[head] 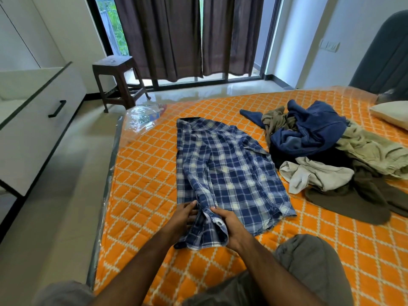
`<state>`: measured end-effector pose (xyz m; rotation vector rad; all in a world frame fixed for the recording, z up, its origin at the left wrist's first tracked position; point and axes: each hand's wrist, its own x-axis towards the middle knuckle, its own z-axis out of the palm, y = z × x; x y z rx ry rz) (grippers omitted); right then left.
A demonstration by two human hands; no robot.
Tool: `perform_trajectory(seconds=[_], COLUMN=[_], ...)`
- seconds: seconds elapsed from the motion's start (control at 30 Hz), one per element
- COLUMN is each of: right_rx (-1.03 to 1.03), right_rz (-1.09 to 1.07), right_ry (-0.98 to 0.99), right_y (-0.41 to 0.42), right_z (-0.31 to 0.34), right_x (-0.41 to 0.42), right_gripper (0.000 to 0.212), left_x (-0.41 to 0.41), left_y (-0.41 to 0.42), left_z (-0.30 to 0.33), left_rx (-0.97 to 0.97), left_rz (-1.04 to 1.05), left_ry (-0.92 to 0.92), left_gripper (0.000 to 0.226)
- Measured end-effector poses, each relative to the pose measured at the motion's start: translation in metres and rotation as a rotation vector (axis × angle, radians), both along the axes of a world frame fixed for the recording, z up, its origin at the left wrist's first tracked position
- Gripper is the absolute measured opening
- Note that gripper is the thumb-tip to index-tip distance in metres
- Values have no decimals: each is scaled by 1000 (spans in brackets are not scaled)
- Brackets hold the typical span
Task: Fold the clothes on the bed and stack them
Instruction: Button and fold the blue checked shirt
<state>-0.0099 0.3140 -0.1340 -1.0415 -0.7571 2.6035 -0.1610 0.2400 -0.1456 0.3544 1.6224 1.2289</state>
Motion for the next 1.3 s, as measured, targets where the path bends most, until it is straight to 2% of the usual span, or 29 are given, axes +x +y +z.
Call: perform_trajectory(seconds=[0.1, 0.17, 0.27, 0.37, 0.47, 0.63, 0.77, 0.93, 1.07, 1.2, 1.3], right_rx=[-4, 5, 100, 380, 560, 544, 547, 468, 583, 724, 753], right_rz=[-18, -17, -25, -90, 7, 264, 305, 255, 229, 323, 294], right_ry=[9, -3, -63, -280, -459, -609, -591, -479, -496, -477, -475], right_y=[3, 7, 15, 20, 18, 7, 8, 21, 34, 37, 36], right_z=[-1, -3, -6, -10, -11, -16, -8, -9, -14, -22, -15], right_x=[1, 0, -1, 0, 3, 5, 9, 3, -12, -26, -25], right_gripper=[33, 32, 32, 9, 23, 14, 6, 9, 37, 38, 30], left_x=[6, 9, 5, -8, -21, -28, -26, -31, -43, -53, -60], left_y=[17, 23, 19, 1, -15, -29, -35, -35, -30, -17, -13], left_z=[-9, -13, -11, -11, -16, -27, -30, -26, -21, -16, -16], left_rx=[55, 64, 49, 87, 108, -39, -55, -13, -112, -89, -100], left_rz=[68, 113, 232, 332, 300, 117, 129, 83, -35, -83, -22], left_ry=[-97, -79, 158, 378, 459, 496, 536, 516, 464, 465, 575], left_gripper=[37, 35, 28, 18, 26, 17, 21, 20, 10, 24, 24])
